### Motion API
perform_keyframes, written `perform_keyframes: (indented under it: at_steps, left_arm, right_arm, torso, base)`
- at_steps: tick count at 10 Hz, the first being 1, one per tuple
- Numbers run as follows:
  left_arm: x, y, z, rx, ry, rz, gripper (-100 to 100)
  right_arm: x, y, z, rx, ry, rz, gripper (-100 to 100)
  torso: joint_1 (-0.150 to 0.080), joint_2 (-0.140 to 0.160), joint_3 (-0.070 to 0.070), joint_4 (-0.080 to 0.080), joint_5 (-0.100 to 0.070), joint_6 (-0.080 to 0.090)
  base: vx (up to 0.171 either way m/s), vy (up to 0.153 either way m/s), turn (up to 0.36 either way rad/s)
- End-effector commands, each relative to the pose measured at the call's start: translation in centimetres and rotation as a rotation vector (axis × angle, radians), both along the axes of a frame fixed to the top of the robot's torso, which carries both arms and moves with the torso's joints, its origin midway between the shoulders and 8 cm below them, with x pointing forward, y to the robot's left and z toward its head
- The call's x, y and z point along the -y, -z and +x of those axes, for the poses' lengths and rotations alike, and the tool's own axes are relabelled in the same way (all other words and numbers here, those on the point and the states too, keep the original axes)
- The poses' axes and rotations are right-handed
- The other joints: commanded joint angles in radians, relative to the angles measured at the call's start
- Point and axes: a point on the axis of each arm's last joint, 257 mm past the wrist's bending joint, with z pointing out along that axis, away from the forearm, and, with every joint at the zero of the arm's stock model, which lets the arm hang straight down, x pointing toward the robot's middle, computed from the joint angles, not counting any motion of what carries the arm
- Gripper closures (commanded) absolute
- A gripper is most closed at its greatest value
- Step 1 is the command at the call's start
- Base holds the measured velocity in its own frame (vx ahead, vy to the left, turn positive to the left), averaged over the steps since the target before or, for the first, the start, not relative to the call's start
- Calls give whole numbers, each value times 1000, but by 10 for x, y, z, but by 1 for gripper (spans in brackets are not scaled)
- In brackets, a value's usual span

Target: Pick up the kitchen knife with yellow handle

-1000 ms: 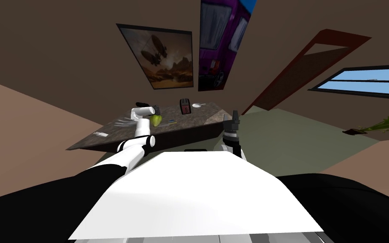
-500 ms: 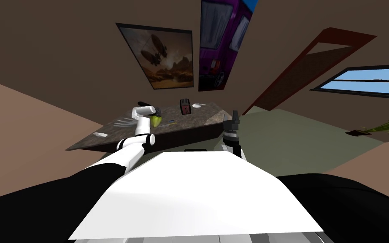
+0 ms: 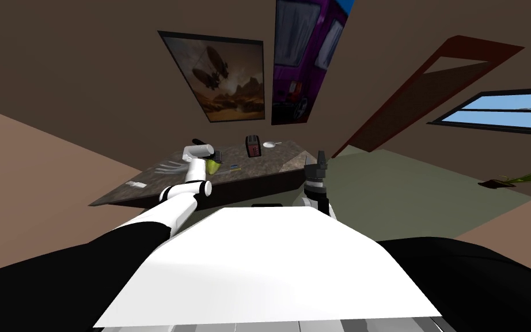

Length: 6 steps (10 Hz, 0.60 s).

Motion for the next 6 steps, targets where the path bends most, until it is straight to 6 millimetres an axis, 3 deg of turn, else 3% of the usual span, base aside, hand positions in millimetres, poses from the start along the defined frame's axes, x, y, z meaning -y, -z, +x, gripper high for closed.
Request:
perform_keyframes:
  at_steps: [1, 6]
  left_arm:
    - [1, 13, -7, -51, -4, -17, -100]
    - [11, 46, -31, -209, -6, -64, -100]
  right_arm:
    - [0, 0, 0, 0, 0, 0, 0]
    - [0, 0, 0, 0, 0, 0, 0]
  torso:
    - [0, 0, 0, 0, 0, 0]
    - [1, 0, 0, 0, 0, 0]
  base:
    - [37, -1, 14]
    - [35, 2, 18]
